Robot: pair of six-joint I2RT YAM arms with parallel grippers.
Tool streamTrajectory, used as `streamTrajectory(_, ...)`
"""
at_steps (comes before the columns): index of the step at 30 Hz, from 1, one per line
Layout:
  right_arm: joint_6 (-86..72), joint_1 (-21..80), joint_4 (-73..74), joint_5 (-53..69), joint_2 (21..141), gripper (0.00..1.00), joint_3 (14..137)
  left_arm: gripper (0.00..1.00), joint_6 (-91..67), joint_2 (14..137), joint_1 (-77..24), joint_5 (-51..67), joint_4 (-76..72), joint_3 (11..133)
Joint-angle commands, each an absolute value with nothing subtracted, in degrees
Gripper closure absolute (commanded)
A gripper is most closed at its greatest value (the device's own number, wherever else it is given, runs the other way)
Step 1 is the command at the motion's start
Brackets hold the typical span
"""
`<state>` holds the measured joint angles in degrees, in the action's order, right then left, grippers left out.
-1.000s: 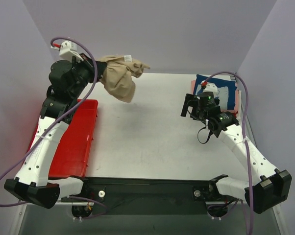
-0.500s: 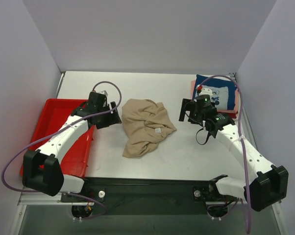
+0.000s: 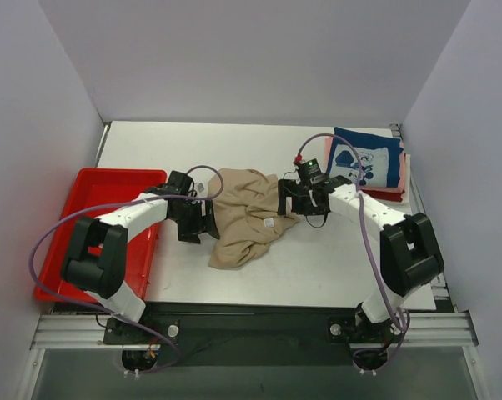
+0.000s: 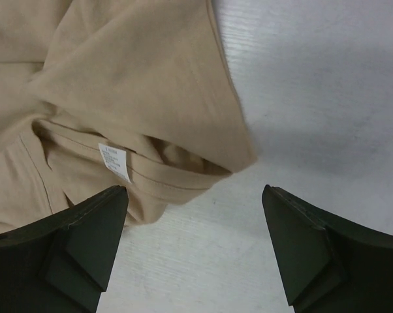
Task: Fold and stack the t-shirts
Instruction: Move the tshirt to the center of the board, then flatten out the tshirt
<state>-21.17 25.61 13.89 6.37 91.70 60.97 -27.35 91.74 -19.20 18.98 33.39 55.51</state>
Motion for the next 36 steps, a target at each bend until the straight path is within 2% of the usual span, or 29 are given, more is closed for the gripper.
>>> streamTrajectory(1, -20.9, 26.0, 13.0, 10.1, 95.5, 0.13, 65.2, 0.20, -24.8, 94.6, -19.5, 25.7, 31.0, 57.0)
streamTrajectory(10, -21.0, 26.1, 14.0, 12.9, 101.4, 0.15, 67.0, 0.21, -25.0, 97.7, -20.1, 30.3, 27.3, 55.5)
streamTrajectory(13, -20.6, 26.1, 14.0, 14.1, 102.9, 0.19, 67.1, 0.33, -25.4, 98.7, -20.6, 33.1, 26.2, 55.3)
streamTrajectory(14, -20.4, 26.1, 14.0, 15.5, 103.5, 0.23, 67.5, 0.52, -25.5, 98.9, -20.7, 33.2, 26.3, 55.4)
streamTrajectory(15, -19.7, 26.1, 14.1, 16.5, 104.1, 0.41, 67.8, 0.65, -25.3, 98.8, -20.7, 33.2, 26.8, 55.5)
streamTrajectory(16, -19.4, 26.1, 14.1, 17.6, 105.0, 0.50, 68.4, 0.76, -25.2, 98.6, -20.7, 32.7, 27.2, 55.7)
streamTrajectory(17, -19.1, 26.1, 14.7, 19.5, 105.4, 0.58, 69.8, 0.94, -25.2, 98.3, -20.7, 32.4, 27.7, 56.1)
streamTrajectory(18, -18.5, 26.1, 15.0, 19.9, 105.5, 0.79, 70.4, 1.00, -25.1, 97.2, -20.7, 32.0, 29.2, 56.7)
streamTrajectory(20, -18.3, 26.1, 16.4, 19.3, 104.2, 1.00, 71.6, 1.00, -24.3, 95.5, -20.6, 28.8, 31.5, 59.9)
streamTrajectory(24, -17.0, 25.7, 20.6, 13.7, 98.1, 1.00, 76.3, 1.00, -22.9, 88.7, -18.3, 21.5, 38.4, 68.4)
streamTrajectory(31, -13.6, 24.8, 26.9, 3.0, 83.0, 1.00, 88.2, 1.00, -26.4, 79.8, -10.6, 21.5, 39.9, 85.0)
streamTrajectory(36, -11.1, 25.4, 27.0, -3.9, 74.6, 0.97, 94.6, 1.00, -22.2, 73.3, -7.4, 19.3, 39.6, 95.7)
